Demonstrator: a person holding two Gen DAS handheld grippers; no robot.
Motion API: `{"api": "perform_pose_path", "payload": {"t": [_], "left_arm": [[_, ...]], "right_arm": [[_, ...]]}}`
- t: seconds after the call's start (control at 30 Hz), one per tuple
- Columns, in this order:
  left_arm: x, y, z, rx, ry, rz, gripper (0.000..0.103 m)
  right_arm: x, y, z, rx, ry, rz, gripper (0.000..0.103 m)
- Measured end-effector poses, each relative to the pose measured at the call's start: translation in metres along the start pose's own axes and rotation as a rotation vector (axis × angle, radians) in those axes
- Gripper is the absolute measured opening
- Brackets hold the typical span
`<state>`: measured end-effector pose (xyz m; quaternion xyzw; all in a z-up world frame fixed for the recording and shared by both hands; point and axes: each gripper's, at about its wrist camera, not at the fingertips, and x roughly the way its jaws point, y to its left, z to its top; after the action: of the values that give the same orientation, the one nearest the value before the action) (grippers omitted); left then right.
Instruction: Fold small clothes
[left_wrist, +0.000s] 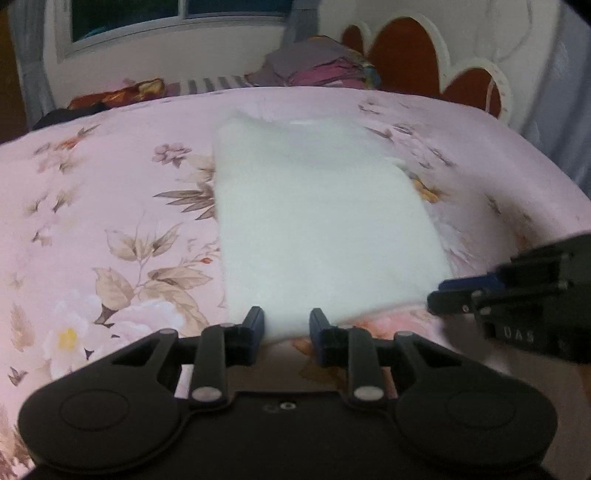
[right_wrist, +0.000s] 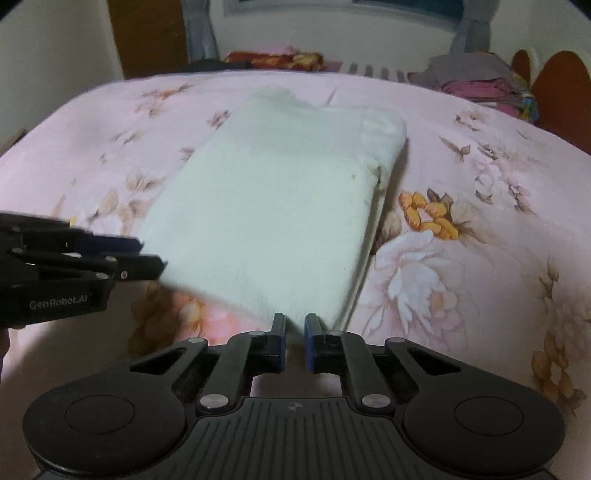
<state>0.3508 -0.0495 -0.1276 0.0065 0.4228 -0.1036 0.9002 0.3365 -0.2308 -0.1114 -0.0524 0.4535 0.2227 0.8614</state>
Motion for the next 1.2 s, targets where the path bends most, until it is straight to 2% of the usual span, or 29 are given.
{"api": "perform_pose_path", "payload": {"t": [0.03,0.1,0.23,0.3,0.37,0.43,0.47,0.5,0.67,0.73,0.83,0.9,0.93,1.0,1.2], "left_arm": [[-0.006,0.003,0.003,-0.018,-0.033,-0.008,0.026],[-0.012,0.008,0.019,-0.023,-0.111,-0.024,0.029],[0.015,0.022,0.070,-0.014,-0.175,-0.019,0.031],[0.032,0.023,0.089,-0.042,-0.172,-0.011,0.031],[0.053,0.025,0.099,-0.062,-0.131,-0.053,0.031],[0.077,0.018,0.095,-0.054,-0.017,-0.121,0.031],[0.078,0.015,0.092,-0.049,-0.033,-0.131,0.031],[0.077,0.015,0.092,-0.061,-0.039,-0.128,0.031],[0.064,0.017,0.084,-0.100,-0.053,-0.163,0.031],[0.053,0.017,0.078,-0.106,-0.052,-0.153,0.031],[0.036,0.013,0.057,-0.131,-0.055,-0.164,0.031],[0.037,0.007,0.039,-0.123,-0.004,-0.174,0.031],[0.038,0.003,0.031,-0.123,-0.002,-0.166,0.032],[0.033,-0.002,0.023,-0.123,-0.016,-0.166,0.032],[0.014,0.002,0.037,-0.104,-0.044,-0.069,0.034]], "right_arm": [[-0.003,-0.003,0.003,0.008,-0.006,0.014,0.010],[-0.012,-0.016,0.017,0.054,-0.086,0.040,0.010],[-0.006,-0.035,0.078,0.078,-0.218,-0.003,0.010],[0.009,-0.039,0.106,0.084,-0.239,-0.003,0.010],[0.030,-0.035,0.119,0.018,-0.216,-0.020,0.010],[0.058,-0.038,0.113,-0.029,-0.103,-0.071,0.010],[0.065,-0.044,0.105,-0.021,-0.074,-0.085,0.009],[0.063,-0.050,0.097,-0.006,-0.099,-0.086,0.010],[0.057,-0.051,0.100,-0.006,-0.076,-0.091,0.010],[0.045,-0.052,0.101,0.005,-0.115,-0.096,0.010],[0.016,-0.048,0.086,0.028,-0.157,-0.022,0.010],[0.011,-0.036,0.073,0.004,-0.134,0.028,0.010],[0.015,-0.031,0.063,-0.003,-0.096,0.052,0.010],[0.032,-0.025,0.044,-0.023,-0.016,0.014,0.010],[0.005,-0.040,0.048,0.075,-0.106,0.059,0.010]]}}
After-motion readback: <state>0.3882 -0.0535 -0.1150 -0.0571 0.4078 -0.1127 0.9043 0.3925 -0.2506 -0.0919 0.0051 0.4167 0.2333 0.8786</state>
